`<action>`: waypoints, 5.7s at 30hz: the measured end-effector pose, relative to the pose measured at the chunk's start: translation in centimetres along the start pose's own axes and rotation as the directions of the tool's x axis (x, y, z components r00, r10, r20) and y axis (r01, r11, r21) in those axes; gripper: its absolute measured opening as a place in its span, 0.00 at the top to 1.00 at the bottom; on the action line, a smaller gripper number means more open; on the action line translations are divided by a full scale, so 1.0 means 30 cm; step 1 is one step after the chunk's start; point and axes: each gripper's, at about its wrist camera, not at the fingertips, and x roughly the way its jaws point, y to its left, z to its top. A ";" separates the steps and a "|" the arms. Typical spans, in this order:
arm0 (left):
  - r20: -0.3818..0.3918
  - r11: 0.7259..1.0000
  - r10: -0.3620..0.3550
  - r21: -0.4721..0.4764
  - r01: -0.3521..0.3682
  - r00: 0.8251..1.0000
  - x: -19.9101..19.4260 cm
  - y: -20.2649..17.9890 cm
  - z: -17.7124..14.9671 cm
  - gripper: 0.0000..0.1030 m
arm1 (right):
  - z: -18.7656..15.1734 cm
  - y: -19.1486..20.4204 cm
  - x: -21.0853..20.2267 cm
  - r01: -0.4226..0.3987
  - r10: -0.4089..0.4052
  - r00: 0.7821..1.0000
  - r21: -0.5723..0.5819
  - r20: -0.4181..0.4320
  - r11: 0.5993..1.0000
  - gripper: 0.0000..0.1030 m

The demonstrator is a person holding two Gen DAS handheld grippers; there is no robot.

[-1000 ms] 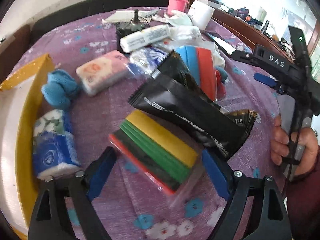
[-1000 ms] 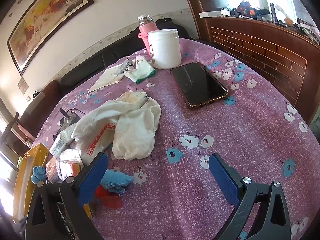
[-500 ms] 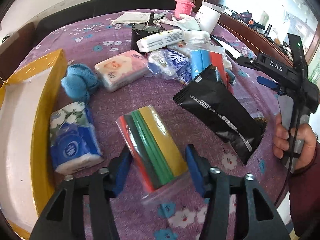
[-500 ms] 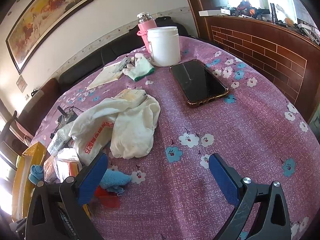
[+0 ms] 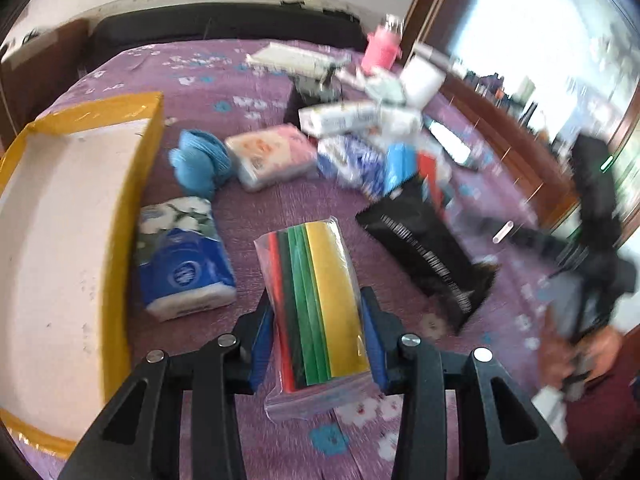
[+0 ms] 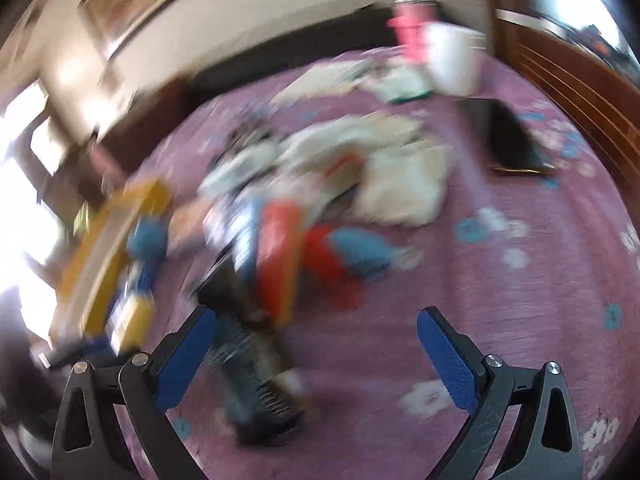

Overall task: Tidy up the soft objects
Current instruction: 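Place the striped bag in the yellow box with left tool while right carries black snack package, then release the black package in the box and grasp the blue towel with the right tool, then grasp the blue Vinda tissue pack with the left tool while right holds the towel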

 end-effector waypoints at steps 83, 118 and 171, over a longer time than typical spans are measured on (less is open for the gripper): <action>0.142 0.998 0.021 -0.059 -0.013 0.990 -0.233 0.163 0.039 0.25 | -0.057 0.425 0.200 -0.084 -0.014 0.961 -0.338 -0.277 0.937 0.56; -0.161 0.888 0.194 0.448 -0.103 0.968 0.060 -0.036 -0.089 0.26 | -0.105 0.197 0.081 -0.130 0.098 0.978 -0.164 -0.186 0.978 0.37; 0.029 0.990 0.135 -0.039 -0.134 0.990 -0.230 0.263 0.093 0.50 | -0.012 0.306 -0.072 -0.169 0.160 0.985 -0.214 -0.059 0.962 0.61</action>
